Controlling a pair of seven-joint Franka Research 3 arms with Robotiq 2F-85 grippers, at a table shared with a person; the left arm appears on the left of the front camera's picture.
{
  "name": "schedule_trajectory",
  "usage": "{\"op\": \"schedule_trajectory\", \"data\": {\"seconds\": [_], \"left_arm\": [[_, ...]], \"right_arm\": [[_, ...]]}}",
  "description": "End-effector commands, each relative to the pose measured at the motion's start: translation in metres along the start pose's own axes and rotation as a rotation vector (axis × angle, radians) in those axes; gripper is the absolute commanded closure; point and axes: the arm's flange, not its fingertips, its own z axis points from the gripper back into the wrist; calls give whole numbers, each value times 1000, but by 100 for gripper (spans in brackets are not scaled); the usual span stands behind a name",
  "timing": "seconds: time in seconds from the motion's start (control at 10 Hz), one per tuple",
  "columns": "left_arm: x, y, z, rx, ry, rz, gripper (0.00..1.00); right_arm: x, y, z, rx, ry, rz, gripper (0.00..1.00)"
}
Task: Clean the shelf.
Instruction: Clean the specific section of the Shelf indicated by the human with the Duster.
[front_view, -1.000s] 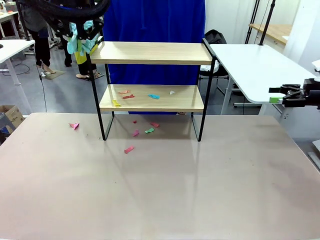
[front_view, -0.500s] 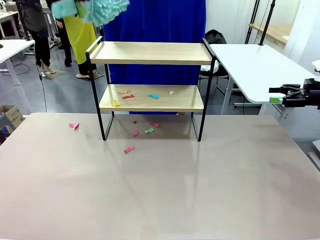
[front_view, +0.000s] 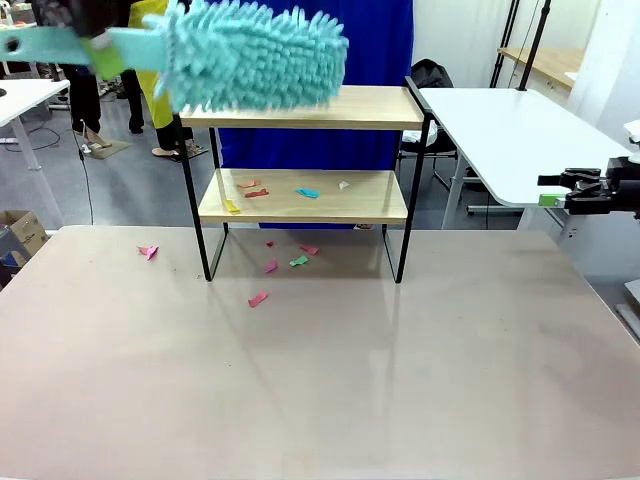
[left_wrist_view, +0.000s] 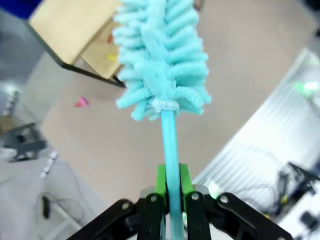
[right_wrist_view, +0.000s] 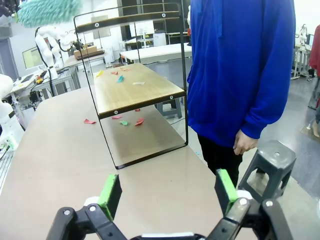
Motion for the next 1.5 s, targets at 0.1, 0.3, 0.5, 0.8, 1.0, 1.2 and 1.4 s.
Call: {"op": "schedule_trajectory", "data": {"seconds": [0.1,0.3,0.5,0.8,1.0,1.2,1.4], "left_arm": [[-40,1,-6,138,107,-246,87],[-55,-3,-32,147,160,-363,87],[-55,-5,-86,84,335,-410,87],[-74,2,-149,-7,465,-403,87],[-80,8,-179,-48,523,-400,87],[-77,0,-180,-45,514,-374,87],[-77,0,-180,-45,514,-374,87]], "right_arm": [[3,4,-1,-5,2,7,0],[3,4,-1,-5,2,7,0],[3,4,-1,-5,2,7,0],[3,4,-1,-5,2,7,0],[3,4,-1,-5,2,7,0],[3,4,-1,-5,2,7,0],[3,4,-1,-5,2,7,0]]}}
